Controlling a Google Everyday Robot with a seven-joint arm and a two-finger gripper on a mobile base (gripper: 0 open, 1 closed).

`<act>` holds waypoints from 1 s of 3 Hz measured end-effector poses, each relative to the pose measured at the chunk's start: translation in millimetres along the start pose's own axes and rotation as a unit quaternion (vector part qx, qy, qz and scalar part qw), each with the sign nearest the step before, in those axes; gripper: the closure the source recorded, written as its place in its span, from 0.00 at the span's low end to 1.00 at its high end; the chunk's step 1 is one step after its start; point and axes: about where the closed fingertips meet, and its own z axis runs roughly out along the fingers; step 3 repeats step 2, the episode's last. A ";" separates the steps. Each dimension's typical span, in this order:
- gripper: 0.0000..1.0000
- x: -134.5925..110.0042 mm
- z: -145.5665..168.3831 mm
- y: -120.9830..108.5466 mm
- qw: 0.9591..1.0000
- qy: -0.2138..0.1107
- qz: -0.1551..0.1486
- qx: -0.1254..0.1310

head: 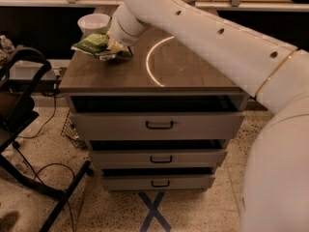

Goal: Move green jalapeno chip bag near white bowl

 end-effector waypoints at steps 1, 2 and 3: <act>0.12 -0.5 2.0 1.6 1.000 0.000 0.000 -0.002; 0.00 -0.8 3.3 2.6 1.000 0.000 -0.001 -0.003; 0.00 -0.8 3.3 2.6 1.000 0.000 -0.001 -0.003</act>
Offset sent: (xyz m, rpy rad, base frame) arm -0.0002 0.0010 -0.0013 -0.0008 0.0018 0.0017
